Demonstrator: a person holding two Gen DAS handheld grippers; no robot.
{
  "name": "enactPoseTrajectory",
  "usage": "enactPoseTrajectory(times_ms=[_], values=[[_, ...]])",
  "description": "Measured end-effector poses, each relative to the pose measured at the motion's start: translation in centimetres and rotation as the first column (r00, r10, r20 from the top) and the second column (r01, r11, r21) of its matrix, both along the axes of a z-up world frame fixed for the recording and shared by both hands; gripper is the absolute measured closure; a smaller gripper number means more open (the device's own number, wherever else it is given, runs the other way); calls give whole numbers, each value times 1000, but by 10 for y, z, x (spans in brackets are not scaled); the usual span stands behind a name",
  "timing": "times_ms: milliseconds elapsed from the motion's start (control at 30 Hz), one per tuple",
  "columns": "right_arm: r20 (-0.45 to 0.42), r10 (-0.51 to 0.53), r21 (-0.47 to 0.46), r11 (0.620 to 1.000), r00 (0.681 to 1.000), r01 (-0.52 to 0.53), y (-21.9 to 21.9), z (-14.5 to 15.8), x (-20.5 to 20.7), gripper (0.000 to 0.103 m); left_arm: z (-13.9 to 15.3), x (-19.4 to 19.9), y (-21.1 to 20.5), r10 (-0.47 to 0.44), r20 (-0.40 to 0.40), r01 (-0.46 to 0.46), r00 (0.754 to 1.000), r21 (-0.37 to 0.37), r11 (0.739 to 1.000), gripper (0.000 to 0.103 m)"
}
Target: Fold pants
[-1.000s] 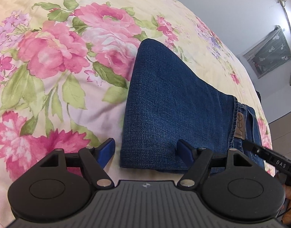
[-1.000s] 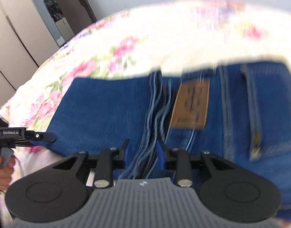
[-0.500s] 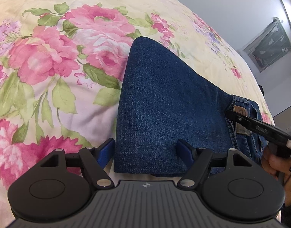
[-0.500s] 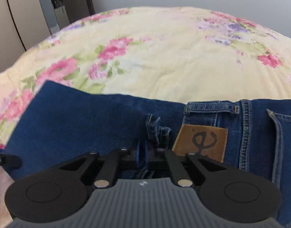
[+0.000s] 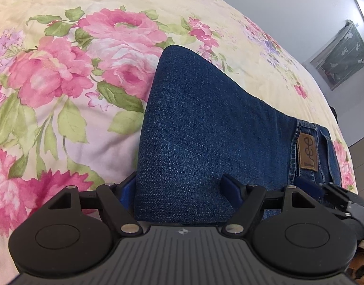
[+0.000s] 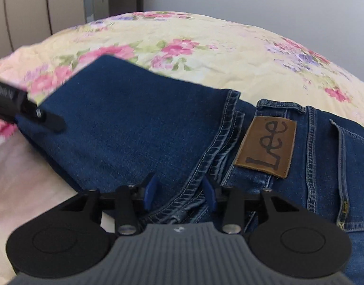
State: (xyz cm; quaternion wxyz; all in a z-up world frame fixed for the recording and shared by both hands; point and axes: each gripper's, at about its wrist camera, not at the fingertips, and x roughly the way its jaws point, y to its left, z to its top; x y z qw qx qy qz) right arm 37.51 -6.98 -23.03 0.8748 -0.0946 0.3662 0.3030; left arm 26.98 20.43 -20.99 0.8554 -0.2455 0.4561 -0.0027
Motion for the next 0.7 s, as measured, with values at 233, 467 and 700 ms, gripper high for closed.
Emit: enactPoseTrajectory(times_ms=[233, 467, 700], values=[[85, -2, 16, 1000, 996, 1, -30, 21, -28, 58, 1, 4, -3, 1, -27, -1, 1000, 22, 1000, 17], [75, -111, 25, 994, 991, 110, -82, 14, -19, 54, 3, 4, -1, 36, -45, -35, 998, 35, 999, 45], [65, -99, 102, 990, 993, 92, -95, 2, -19, 47, 12, 0, -2, 60, -39, -58, 997, 36, 998, 62]])
